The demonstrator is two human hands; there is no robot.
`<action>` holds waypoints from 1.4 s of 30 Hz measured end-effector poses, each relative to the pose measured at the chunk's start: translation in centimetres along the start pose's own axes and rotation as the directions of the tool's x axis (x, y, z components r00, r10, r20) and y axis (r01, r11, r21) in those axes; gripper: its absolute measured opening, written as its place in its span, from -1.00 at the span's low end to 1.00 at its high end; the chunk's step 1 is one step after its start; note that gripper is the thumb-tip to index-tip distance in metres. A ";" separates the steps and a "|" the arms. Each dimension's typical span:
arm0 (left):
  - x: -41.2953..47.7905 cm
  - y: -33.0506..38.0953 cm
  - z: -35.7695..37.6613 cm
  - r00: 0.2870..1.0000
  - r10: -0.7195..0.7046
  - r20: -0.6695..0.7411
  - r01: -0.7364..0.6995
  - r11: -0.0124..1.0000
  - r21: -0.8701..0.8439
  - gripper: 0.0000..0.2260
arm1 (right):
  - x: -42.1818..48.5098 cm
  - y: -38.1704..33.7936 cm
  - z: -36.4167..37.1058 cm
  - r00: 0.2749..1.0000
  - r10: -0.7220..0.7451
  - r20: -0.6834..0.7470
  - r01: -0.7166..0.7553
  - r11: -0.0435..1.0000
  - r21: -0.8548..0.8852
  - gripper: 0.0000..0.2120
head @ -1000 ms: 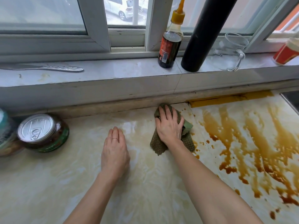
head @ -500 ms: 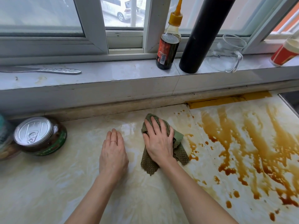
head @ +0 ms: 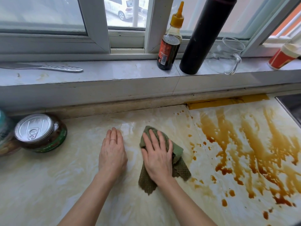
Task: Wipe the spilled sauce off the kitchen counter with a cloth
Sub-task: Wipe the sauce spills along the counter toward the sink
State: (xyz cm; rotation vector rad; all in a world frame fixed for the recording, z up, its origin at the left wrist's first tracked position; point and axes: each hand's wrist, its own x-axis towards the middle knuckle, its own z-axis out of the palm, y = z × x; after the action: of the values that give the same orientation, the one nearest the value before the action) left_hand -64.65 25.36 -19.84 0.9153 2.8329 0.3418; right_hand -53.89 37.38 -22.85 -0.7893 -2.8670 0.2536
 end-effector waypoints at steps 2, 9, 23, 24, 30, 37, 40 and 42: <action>0.0 -0.1 0.0 1.000 0.001 0.004 -0.001 1.000 -0.003 -0.47 | -1.7 0.5 -0.4 0.996 -0.084 0.024 0.084 0.996 0.009 -0.52; -0.2 -0.3 -0.2 1.000 0.010 0.011 -0.010 1.000 -0.016 -0.48 | 0.7 5.7 -1.1 0.995 0.092 0.027 -0.091 0.995 -0.048 -0.50; 0.0 -0.4 0.0 1.000 0.021 0.011 -0.021 1.000 0.001 -0.48 | -5.2 5.9 -1.9 0.997 -0.045 0.068 0.047 0.999 -0.028 -0.51; 0.0 -0.5 0.0 1.000 0.018 0.014 -0.018 1.000 -0.002 -0.48 | -4.5 6.8 -2.0 0.998 0.023 0.056 -0.021 0.999 -0.029 -0.50; -0.1 -0.3 -0.1 1.000 0.003 0.007 -0.003 1.000 -0.011 -0.50 | -5.0 6.7 -1.8 0.978 0.207 -0.027 -0.208 0.978 -0.034 -0.49; -0.3 1.1 0.2 0.995 -0.084 -0.044 0.080 0.993 -0.091 -0.46 | -7.3 5.4 -2.1 0.999 -0.042 0.034 0.043 0.999 -0.022 -0.51; -0.6 2.1 0.5 0.995 -0.066 -0.068 0.058 0.993 -0.105 -0.41 | -4.2 8.2 -2.3 0.999 -0.011 0.032 0.012 0.999 -0.041 -0.51; -0.9 3.9 0.7 0.998 -0.034 -0.062 0.027 0.993 -0.111 -0.42 | -2.0 9.3 -2.3 0.992 0.127 0.002 -0.127 0.992 -0.009 -0.50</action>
State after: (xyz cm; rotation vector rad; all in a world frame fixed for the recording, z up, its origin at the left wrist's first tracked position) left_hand -61.62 28.08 -19.43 0.8533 2.8485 0.5266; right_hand -47.21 44.49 -22.70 -0.9756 -2.8258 0.2570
